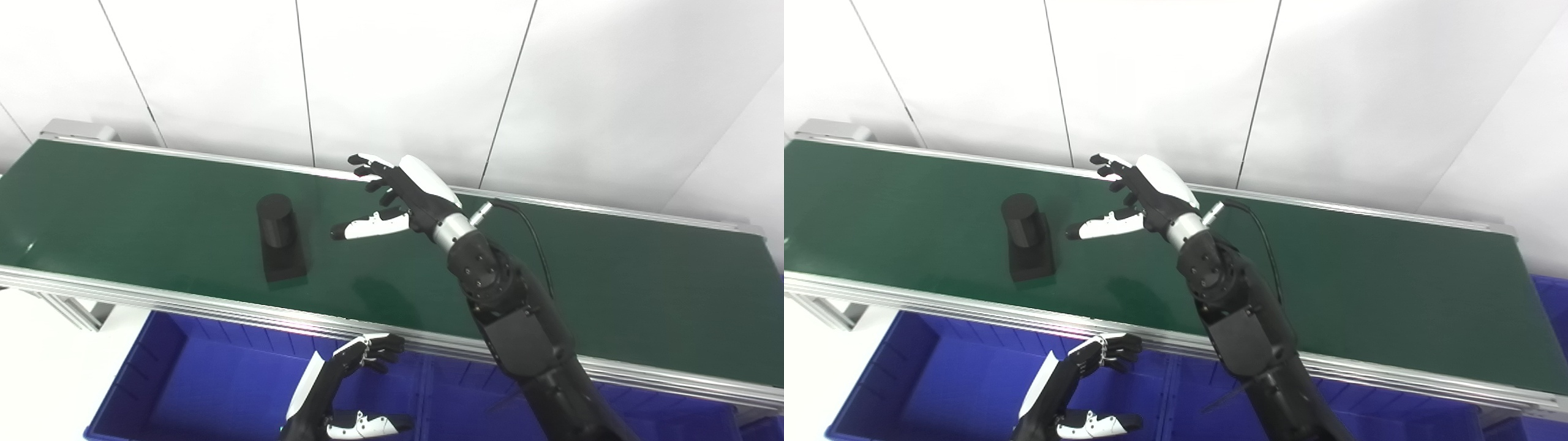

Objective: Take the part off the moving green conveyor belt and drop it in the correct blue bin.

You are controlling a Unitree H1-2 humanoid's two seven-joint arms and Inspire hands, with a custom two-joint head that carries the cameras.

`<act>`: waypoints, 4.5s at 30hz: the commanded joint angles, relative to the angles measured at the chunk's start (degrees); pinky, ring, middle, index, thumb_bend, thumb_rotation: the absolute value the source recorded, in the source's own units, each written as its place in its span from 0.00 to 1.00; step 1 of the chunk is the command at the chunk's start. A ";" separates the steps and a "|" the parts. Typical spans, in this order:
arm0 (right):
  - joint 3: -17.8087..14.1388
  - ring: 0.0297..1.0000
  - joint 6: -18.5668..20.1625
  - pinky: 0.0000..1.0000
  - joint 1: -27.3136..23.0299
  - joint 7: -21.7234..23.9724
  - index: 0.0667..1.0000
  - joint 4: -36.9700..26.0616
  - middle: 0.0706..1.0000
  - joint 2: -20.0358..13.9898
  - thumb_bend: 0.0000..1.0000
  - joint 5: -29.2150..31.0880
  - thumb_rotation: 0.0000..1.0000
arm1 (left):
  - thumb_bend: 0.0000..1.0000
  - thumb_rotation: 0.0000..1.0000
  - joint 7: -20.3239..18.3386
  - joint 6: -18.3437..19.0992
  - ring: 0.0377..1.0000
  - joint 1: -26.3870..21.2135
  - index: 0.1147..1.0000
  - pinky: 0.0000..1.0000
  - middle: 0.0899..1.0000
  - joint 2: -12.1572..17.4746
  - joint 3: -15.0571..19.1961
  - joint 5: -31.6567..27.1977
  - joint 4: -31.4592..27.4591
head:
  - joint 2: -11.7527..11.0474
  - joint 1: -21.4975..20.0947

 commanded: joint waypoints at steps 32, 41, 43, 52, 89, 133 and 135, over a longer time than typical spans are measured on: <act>2.32 0.83 -7.15 0.66 -14.07 -12.06 0.91 30.84 0.90 11.70 0.89 -0.79 0.43 | 0.87 0.39 3.57 -1.61 0.62 1.97 0.70 0.54 0.68 -1.67 -2.90 5.60 -3.12 | 0.94 4.05; 3.57 0.81 -7.84 0.66 -16.18 -17.26 0.91 39.05 0.88 14.33 0.87 -2.32 0.37 | 0.90 0.43 5.80 -1.60 0.61 2.64 0.69 0.52 0.67 -1.98 -3.98 7.16 -3.45 | 1.40 4.67; 3.83 0.78 -8.52 0.62 -16.21 -18.78 0.90 40.92 0.87 14.81 0.85 -2.59 0.33 | 0.90 0.43 6.03 -1.60 0.61 2.64 0.69 0.52 0.67 -1.88 -4.36 7.48 -3.59 | 1.57 4.89; 5.38 0.45 -13.84 0.42 -15.28 -24.88 0.75 46.47 0.51 13.83 0.56 -4.08 0.01 | 0.90 0.43 5.40 -1.61 0.60 3.65 0.69 0.53 0.65 -2.23 -4.19 7.83 -4.61 | 2.20 5.01; -6.16 0.43 -4.27 0.32 15.81 -23.95 0.47 -16.35 0.53 1.64 0.49 -1.56 0.00 | 0.79 0.40 -3.64 -1.60 0.70 1.54 0.75 0.63 0.73 2.43 0.84 0.27 -7.81 | 10.43 -9.09; -5.73 0.42 6.89 0.31 47.08 -15.57 0.49 -30.04 0.48 -6.24 0.49 -17.88 0.00 | 0.84 0.40 -33.92 -1.61 0.69 -0.22 0.74 0.64 0.72 2.15 24.23 -10.71 -3.25 | 17.37 -25.38; -5.53 0.41 7.97 0.31 46.67 -15.47 0.50 -29.29 0.47 -6.02 0.49 -19.00 0.00 | 0.83 0.39 -35.33 -1.61 0.69 -0.20 0.74 0.64 0.72 2.14 24.85 -11.30 -3.30 | 17.68 -26.11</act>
